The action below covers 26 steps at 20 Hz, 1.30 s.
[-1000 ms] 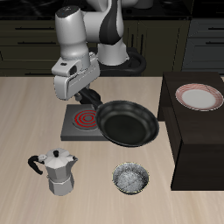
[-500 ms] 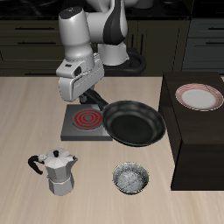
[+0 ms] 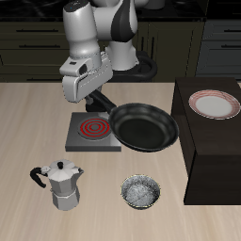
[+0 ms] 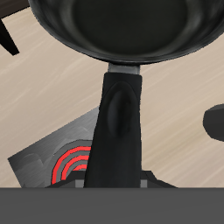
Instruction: Place the frypan on the top layer of the shelf and place the moka pot on the stove
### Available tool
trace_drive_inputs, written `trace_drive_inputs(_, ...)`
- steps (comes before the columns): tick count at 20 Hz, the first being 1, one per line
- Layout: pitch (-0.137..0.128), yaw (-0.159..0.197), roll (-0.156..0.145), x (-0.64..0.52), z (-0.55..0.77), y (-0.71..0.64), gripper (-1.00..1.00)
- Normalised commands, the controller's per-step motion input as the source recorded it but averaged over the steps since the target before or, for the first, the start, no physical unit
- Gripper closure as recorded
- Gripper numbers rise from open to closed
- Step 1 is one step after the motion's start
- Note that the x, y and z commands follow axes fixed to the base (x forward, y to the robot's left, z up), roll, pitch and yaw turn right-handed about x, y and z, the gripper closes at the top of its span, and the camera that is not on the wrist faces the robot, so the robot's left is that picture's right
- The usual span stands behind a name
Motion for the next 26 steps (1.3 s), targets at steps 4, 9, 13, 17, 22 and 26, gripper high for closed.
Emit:
trace_drive_inputs(4, -0.011, -0.019, -0.001, -0.06, 0.11, 0.03, 1.0)
trace_drive_inputs(9, 0.005, 0.008, 0.013, 0.03, -0.02, 0.08, 1.0)
trace_drive_inputs(13, 0.009, 0.004, 0.024, 0.05, -0.06, 0.14, 1.0)
trace_drive_inputs(17, -0.011, 0.014, 0.023, 0.0, 0.02, 0.15, 1.0)
trace_drive_inputs(22, -0.003, 0.007, 0.023, 0.07, -0.01, 0.14, 1.0)
trace_drive_inputs(26, 0.001, -0.001, 0.018, 0.03, -0.03, 0.1, 1.0)
